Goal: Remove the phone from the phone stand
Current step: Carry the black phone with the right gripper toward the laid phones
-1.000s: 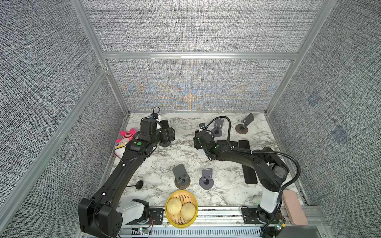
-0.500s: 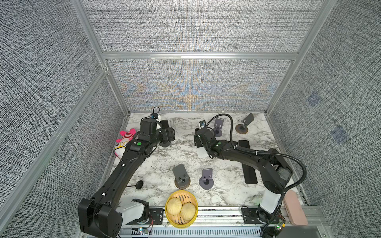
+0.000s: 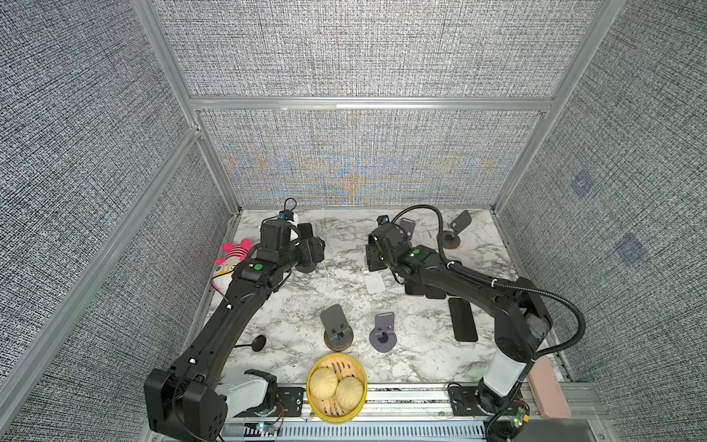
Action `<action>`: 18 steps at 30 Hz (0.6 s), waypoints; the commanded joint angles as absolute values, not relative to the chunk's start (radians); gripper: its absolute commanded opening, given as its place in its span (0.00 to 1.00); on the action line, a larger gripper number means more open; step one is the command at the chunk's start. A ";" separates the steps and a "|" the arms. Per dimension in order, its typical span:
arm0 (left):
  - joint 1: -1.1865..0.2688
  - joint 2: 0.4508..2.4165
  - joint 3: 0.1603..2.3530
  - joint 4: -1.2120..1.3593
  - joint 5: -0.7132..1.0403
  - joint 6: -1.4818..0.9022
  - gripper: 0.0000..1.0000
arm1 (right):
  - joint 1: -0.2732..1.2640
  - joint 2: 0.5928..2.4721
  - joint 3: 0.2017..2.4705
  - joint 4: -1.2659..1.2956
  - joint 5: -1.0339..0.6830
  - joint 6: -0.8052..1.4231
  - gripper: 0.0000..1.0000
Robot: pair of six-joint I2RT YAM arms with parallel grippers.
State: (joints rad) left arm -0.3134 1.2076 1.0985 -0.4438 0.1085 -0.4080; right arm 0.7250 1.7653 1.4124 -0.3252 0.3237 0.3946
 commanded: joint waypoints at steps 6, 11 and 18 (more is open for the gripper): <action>-0.313 1.200 1.101 -0.439 0.109 -0.397 0.99 | 0.660 1.708 1.473 -0.641 0.240 0.381 0.62; -0.313 1.208 1.101 -0.437 0.117 -0.400 0.99 | 0.608 1.653 1.498 -0.842 0.215 0.354 0.60; -0.312 1.212 1.100 -0.435 0.120 -0.403 0.99 | 0.549 1.650 1.527 -1.136 0.152 0.324 0.60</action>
